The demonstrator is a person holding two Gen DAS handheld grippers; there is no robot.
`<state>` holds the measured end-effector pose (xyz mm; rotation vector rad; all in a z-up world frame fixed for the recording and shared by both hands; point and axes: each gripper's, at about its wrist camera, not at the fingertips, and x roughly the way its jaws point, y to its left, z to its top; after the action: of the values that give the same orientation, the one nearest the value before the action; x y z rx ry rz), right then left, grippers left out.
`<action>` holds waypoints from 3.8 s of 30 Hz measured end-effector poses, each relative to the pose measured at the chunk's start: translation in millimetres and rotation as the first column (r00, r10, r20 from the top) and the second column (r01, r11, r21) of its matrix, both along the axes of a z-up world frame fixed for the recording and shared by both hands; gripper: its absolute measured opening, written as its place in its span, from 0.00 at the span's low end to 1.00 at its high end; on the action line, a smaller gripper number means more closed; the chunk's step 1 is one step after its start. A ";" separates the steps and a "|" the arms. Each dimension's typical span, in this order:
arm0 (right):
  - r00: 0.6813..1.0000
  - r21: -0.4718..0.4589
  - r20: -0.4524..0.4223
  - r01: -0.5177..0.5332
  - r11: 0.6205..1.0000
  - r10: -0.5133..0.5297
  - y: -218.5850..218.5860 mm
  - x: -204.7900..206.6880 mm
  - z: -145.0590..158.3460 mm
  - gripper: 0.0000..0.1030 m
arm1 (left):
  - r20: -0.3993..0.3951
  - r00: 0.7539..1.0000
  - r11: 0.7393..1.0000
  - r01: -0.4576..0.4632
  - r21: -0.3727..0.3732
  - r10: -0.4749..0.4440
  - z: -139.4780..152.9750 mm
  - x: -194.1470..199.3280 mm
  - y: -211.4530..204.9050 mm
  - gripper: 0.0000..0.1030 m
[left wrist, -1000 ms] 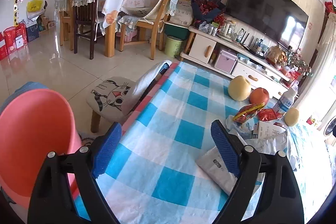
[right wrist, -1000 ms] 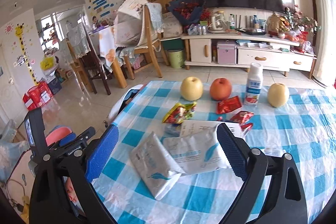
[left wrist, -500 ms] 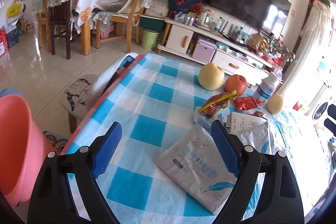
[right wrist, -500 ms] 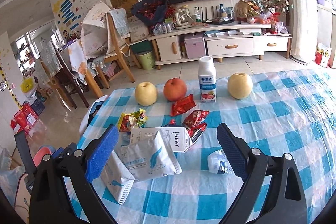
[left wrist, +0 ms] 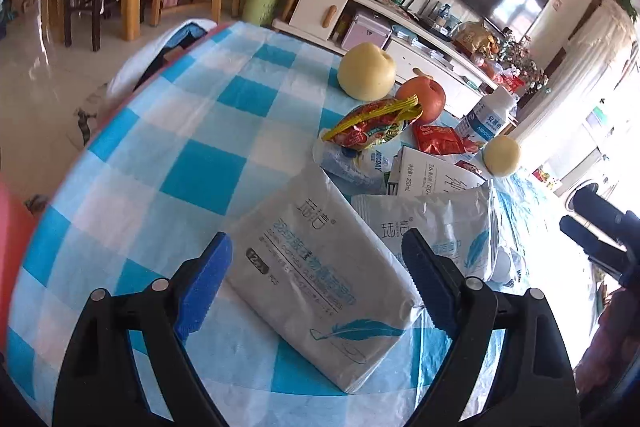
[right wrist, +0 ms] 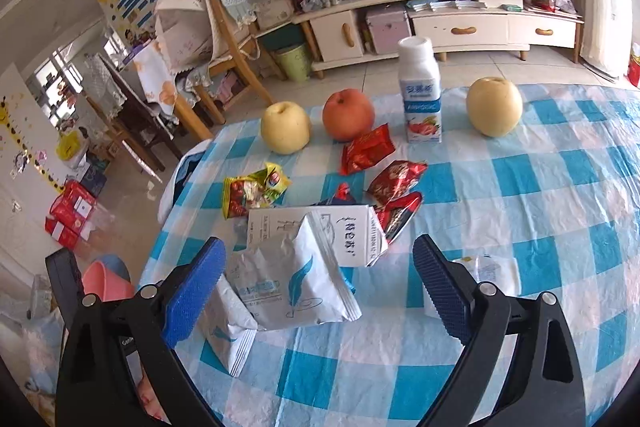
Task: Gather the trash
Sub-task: 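Grasp the white feather-print wipes packet with the left tool while the right grasps the crumpled yogurt bottle, then carry wipes packet and yogurt bottle over the pink bucket and open both tools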
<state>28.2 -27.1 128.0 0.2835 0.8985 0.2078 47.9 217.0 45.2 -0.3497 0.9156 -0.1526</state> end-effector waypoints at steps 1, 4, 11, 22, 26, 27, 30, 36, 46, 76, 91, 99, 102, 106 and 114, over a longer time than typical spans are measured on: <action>1.000 -0.014 -0.016 -0.021 1.000 0.021 6.6 1.1 -5.1 0.91 | -0.024 1.000 1.000 -0.015 -0.006 0.015 -4.1 0.7 -1.1 0.85; 0.996 -0.040 -0.063 -0.061 0.997 0.059 19.5 5.0 -19.6 0.91 | -0.090 0.994 0.997 -0.060 -0.038 0.056 -15.7 1.9 -0.4 0.85; 0.992 -0.050 -0.122 -0.045 0.998 0.038 11.4 14.2 -41.4 0.91 | -0.153 0.983 0.986 -0.120 -0.112 0.103 -26.9 5.6 7.2 0.85; 0.990 -0.061 -0.137 0.014 0.998 -0.022 -10.3 16.2 -46.1 0.91 | -0.151 0.986 0.995 -0.081 -0.065 0.070 -26.5 14.6 -13.3 0.85; 0.985 -0.189 -0.091 0.131 0.973 -0.150 -44.6 12.6 -37.8 0.91 | -0.143 0.988 0.998 -0.066 -0.011 0.064 -27.0 15.7 -19.2 0.87; 0.980 -0.217 -0.101 0.148 0.965 -0.173 -52.1 13.3 -40.2 0.91 | -0.141 0.988 0.998 -0.061 0.002 0.060 -27.6 15.6 -20.5 0.87; 0.960 -0.261 -0.176 0.167 0.951 -0.218 -73.4 17.0 -57.5 0.91 | -0.136 0.989 0.998 -0.053 0.039 0.058 -29.1 12.0 -24.8 0.89; 0.950 -0.304 -0.270 0.068 0.950 -0.154 -61.8 19.5 -90.6 0.91 | -0.145 0.988 0.996 -0.031 0.086 0.043 -32.7 5.3 -31.0 0.96; 0.951 -0.343 -0.271 0.046 0.938 -0.146 -57.7 17.6 -102.7 0.91 | -0.141 0.990 0.990 -0.002 0.140 0.022 -35.8 1.1 -33.9 0.96; 0.992 -0.270 -0.090 0.065 0.961 -0.092 -35.0 -24.2 -38.6 0.90 | -0.065 0.997 0.999 -0.046 -0.014 0.045 -17.3 -21.6 24.3 0.66; 1.000 -0.189 -0.009 0.000 0.982 -0.002 15.0 -38.5 -7.8 0.90 | 0.007 0.999 0.987 -0.048 -0.151 0.049 -0.2 -34.5 56.6 0.65; 0.997 -0.166 0.024 -0.071 0.983 0.076 55.1 -40.1 4.1 0.90 | 0.054 0.994 0.975 -0.077 -0.210 0.091 13.6 -45.7 83.5 0.65; 0.993 -0.164 0.034 -0.104 0.981 0.111 72.8 -40.9 7.6 0.90 | 0.072 0.989 0.966 -0.106 -0.235 0.126 19.0 -51.9 100.6 0.65; 0.986 -0.169 0.047 -0.149 0.974 0.158 98.1 -42.8 11.7 0.90 | 0.087 0.980 0.950 -0.149 -0.274 0.178 22.8 -57.7 123.4 0.65; 0.966 -0.190 0.069 -0.234 0.954 0.250 151.3 -43.3 17.7 0.90 | 0.116 0.950 0.917 -0.243 -0.318 0.292 27.6 -70.5 166.6 0.65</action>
<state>-15.2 124.2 145.7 -0.0070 0.8527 0.3614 -22.6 383.6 72.8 -0.7325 0.6750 -0.0649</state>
